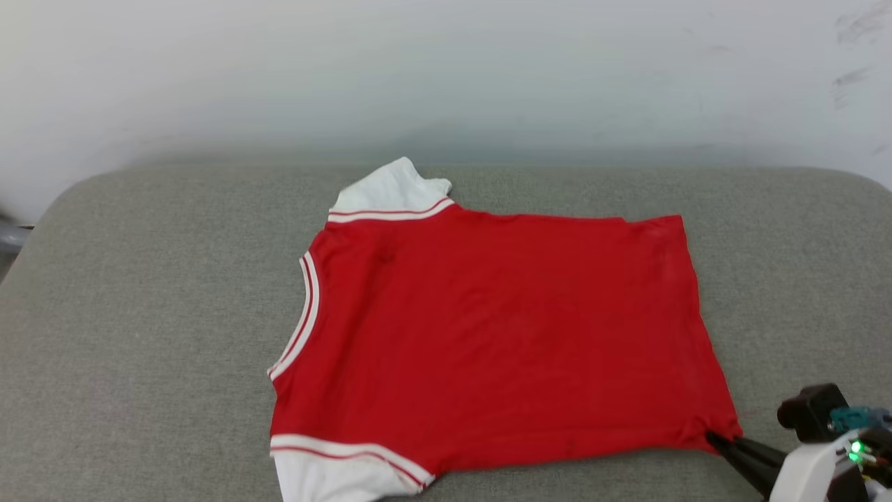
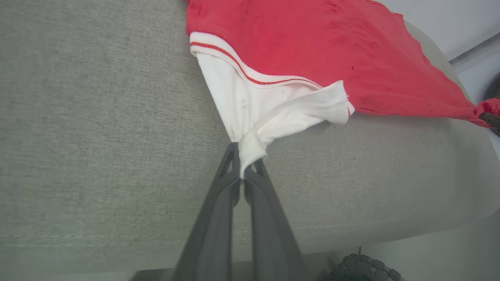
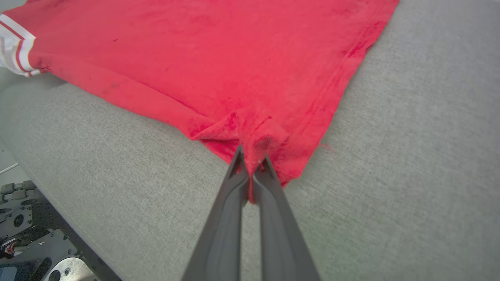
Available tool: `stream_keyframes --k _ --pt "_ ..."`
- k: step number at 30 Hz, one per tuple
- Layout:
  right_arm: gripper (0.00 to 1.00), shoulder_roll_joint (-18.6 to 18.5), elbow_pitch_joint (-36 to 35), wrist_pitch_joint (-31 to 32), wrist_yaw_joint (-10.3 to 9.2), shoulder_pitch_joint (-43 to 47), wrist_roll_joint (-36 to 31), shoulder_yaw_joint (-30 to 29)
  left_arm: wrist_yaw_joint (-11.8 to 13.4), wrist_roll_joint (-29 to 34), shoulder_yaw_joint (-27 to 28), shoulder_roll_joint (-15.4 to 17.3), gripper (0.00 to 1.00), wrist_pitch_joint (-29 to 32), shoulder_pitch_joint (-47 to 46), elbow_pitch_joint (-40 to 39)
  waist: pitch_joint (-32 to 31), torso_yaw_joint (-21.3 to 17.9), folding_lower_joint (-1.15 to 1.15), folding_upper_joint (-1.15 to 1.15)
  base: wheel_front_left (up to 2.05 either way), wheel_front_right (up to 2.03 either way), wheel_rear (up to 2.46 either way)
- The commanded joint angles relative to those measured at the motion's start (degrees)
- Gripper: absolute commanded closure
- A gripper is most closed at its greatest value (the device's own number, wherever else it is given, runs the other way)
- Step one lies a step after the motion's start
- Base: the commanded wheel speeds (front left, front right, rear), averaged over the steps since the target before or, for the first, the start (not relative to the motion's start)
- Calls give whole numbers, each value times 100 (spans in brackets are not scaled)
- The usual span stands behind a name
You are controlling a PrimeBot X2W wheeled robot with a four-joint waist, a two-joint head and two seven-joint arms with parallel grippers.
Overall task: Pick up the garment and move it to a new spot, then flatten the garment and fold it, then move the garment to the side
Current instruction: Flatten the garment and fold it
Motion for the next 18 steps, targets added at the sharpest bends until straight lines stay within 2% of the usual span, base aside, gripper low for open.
stream_keyframes --k 1,9,18 --pt "100 -51 -33 26 -8 123 17 -38 -9 -22 -4 41 100 37 103 -23 -55 14 2 0 0 0 0" --pt "100 -215 -406 223 -8 872 -20 -490 81 -144 -22 147 100 119 483 -290 -131 86 2 0 0 0 0" --pt "100 7 -788 464 -8 922 -155 -1163 9 233 93 177 100 -109 -314 -197 -55 13 2 0 0 0 0"
